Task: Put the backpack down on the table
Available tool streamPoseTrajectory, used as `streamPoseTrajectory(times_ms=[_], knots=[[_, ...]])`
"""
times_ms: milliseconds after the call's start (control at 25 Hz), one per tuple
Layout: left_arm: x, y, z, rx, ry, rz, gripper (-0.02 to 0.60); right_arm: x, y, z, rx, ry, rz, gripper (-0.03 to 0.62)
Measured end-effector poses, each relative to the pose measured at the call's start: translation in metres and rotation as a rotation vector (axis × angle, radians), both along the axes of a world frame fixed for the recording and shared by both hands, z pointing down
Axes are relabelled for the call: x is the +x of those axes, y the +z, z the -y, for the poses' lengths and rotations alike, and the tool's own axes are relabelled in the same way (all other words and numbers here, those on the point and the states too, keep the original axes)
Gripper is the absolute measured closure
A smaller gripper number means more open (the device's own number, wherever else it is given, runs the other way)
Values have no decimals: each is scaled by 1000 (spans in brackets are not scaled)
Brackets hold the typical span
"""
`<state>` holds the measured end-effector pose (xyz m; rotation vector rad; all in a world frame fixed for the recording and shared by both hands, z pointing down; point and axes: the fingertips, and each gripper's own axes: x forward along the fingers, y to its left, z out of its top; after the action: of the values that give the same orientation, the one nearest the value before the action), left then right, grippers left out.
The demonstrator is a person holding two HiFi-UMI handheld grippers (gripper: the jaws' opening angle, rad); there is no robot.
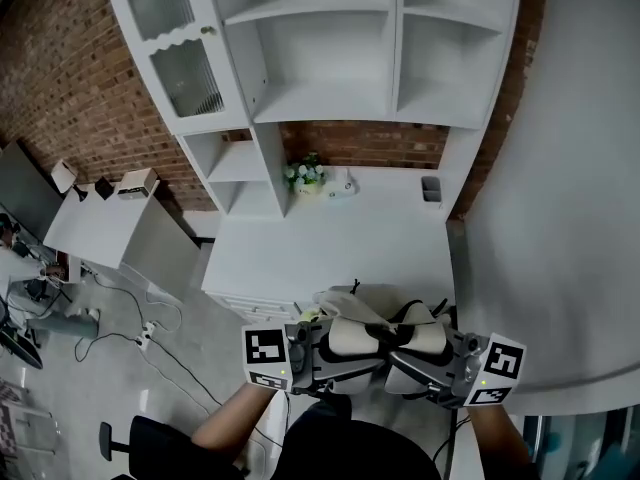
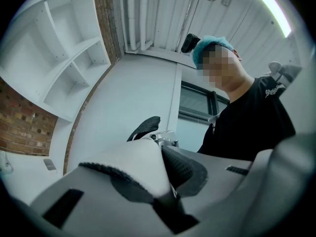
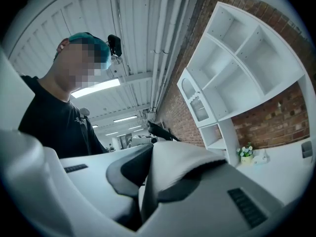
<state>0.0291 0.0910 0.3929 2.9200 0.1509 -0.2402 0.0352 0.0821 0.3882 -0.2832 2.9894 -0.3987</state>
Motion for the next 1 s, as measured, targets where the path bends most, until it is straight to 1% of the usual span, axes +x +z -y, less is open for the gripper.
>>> streamPoseTrajectory(times_ms=[240, 440, 600, 840, 1000], knots=[[-29, -13, 53, 2, 1, 10, 518, -28, -8, 48, 2, -32, -28, 551], [-45, -19, 94, 13, -1, 3, 518, -45, -14, 90, 0, -7, -11, 551], [-60, -25, 111, 35, 8, -10, 518, -59, -19, 107, 17, -21, -22, 551], [-77, -32, 129, 57, 23, -28, 518, -76, -31, 131, 61, -8, -36, 551], [-86, -32, 137, 54, 26, -26, 518, -85, -32, 140, 66, 4, -43, 551]])
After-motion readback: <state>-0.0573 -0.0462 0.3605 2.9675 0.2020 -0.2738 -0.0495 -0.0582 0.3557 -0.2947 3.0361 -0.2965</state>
